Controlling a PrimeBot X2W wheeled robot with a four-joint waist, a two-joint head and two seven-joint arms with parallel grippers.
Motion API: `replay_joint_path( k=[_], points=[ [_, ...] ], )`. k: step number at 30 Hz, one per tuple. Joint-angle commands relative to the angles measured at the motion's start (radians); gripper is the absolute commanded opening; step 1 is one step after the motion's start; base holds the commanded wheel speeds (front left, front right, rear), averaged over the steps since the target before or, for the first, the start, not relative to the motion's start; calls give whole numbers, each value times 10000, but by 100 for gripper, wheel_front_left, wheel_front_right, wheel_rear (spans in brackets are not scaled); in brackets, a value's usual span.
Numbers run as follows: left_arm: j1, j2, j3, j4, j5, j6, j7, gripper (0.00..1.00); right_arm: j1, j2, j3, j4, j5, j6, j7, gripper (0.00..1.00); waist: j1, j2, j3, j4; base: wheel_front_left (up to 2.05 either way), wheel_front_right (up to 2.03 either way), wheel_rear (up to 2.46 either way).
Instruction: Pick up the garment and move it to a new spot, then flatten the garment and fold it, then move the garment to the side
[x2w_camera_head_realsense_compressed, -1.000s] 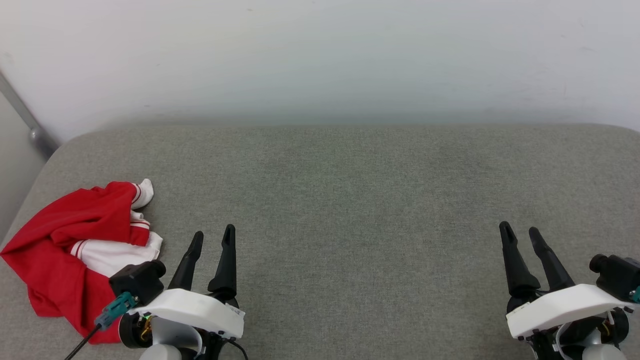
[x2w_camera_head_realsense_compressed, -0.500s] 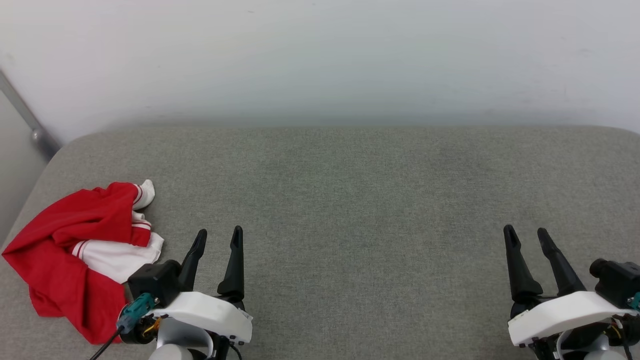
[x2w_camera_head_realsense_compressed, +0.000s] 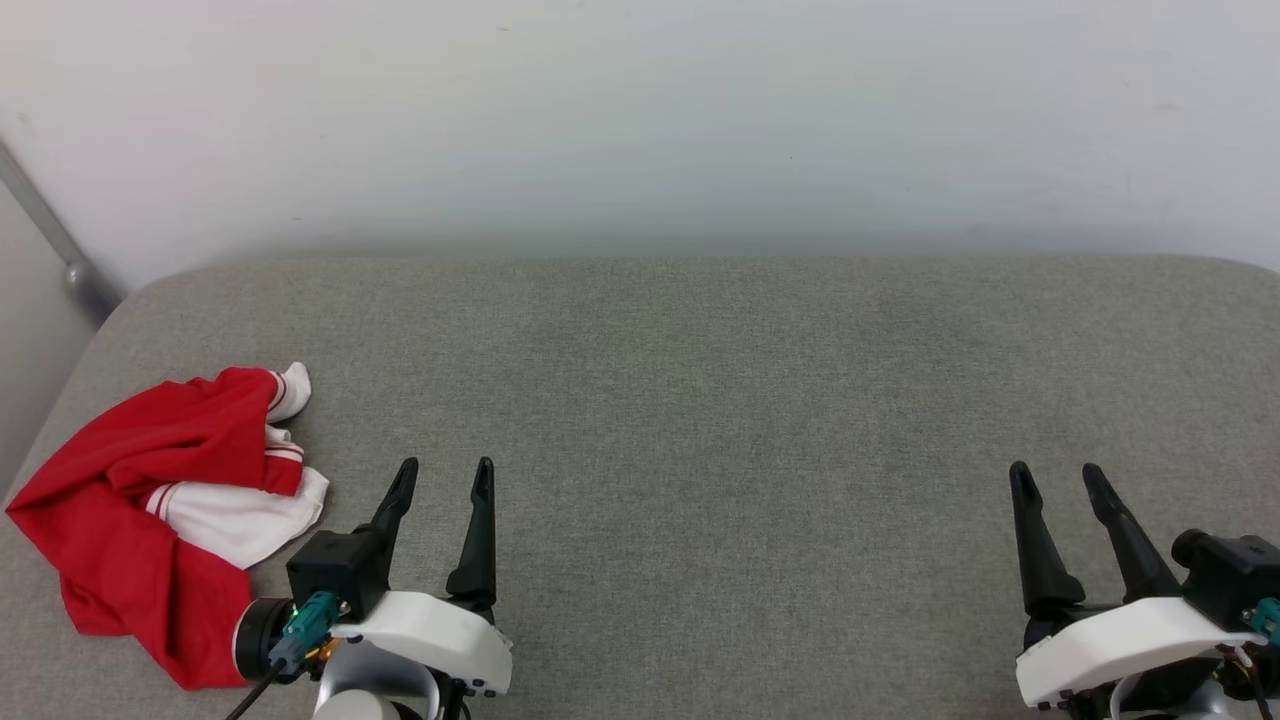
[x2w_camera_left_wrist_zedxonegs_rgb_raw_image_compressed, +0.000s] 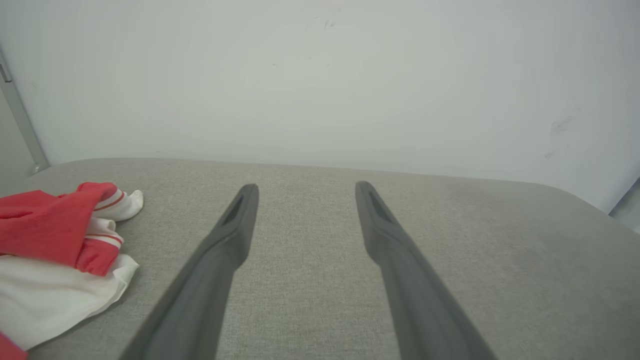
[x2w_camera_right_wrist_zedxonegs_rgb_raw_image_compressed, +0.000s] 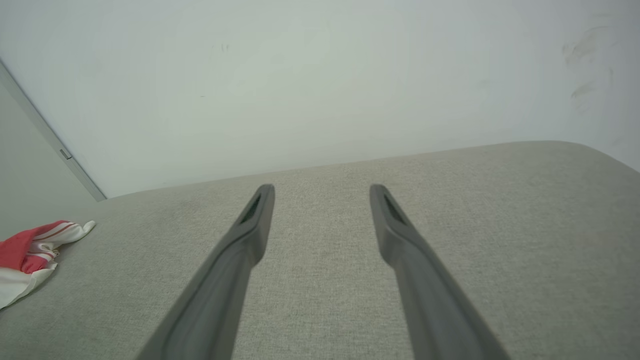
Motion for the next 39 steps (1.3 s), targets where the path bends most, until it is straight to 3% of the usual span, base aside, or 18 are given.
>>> replay_joint_path(
  k=[1, 39],
  points=[
    [-141, 35, -28, -25, 245, 50, -99, 100, -11, -4, 13, -93, -206, 0, -105, 100, 0, -1, 1, -10, 0, 0, 0],
    [0, -89, 45, 369, 2096, 239, -713, 100, -127, -1, 223, 303, -1992, -1, -646, 100, 0, -1, 12, -33, 0, 0, 0]
  ],
)
